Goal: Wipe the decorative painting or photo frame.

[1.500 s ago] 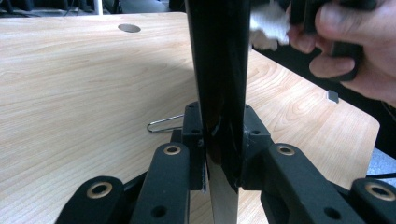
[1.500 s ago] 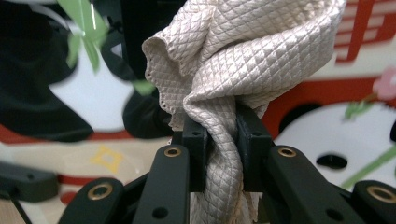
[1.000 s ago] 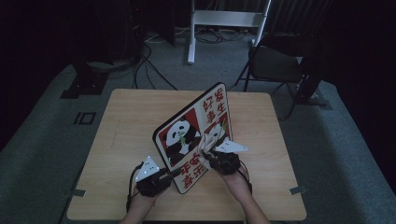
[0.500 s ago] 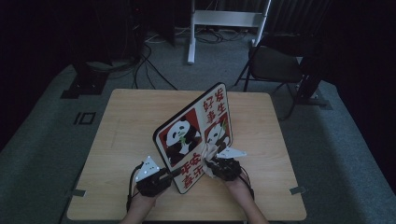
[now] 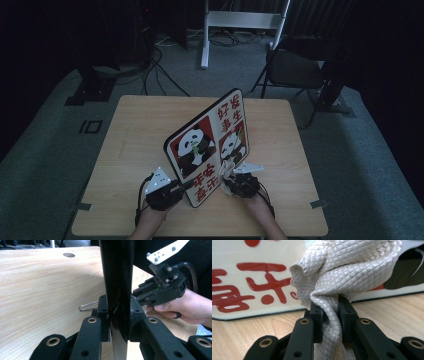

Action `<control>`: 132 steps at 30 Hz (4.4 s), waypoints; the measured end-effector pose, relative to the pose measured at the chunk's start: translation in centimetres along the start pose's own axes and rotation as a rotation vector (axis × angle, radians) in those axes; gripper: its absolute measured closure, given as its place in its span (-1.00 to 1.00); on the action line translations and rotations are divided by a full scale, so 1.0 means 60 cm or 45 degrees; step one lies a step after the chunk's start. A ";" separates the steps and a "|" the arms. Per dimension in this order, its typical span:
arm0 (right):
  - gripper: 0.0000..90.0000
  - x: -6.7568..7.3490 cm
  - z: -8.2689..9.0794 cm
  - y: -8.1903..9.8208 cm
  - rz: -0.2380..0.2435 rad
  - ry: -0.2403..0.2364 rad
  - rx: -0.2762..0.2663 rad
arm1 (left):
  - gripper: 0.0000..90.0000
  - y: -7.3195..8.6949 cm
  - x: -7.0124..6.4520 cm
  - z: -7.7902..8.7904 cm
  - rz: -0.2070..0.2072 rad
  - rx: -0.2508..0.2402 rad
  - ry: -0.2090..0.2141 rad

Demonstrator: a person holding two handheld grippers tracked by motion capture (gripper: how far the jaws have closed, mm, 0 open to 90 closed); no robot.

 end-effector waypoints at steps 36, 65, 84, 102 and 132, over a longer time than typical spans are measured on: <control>0.71 0.137 0.196 -0.349 0.296 -0.107 -0.601 | 0.74 -0.009 0.008 0.047 0.047 -0.046 0.002; 0.70 0.100 0.105 -0.240 0.224 -0.087 -0.410 | 0.73 -0.010 0.005 0.045 0.002 -0.036 0.012; 0.70 0.062 0.056 -0.133 0.123 -0.074 -0.254 | 0.73 -0.011 0.004 0.045 0.004 -0.034 0.014; 0.70 0.038 0.022 -0.056 0.054 -0.059 -0.118 | 0.73 -0.011 0.004 0.044 0.004 -0.034 0.018; 0.71 0.038 0.050 -0.077 0.041 -0.053 -0.165 | 0.73 -0.011 0.004 0.044 0.006 -0.033 0.023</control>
Point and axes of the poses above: each handheld gripper's, and its own axes: z roughly backward along the jaws, y roughly out of its underside, x roughly to its left, the point moved 7 cm from there along -z, roughly forward along the jaws, and after that the axes turned 6 degrees about -y, right-handed, at the moved point
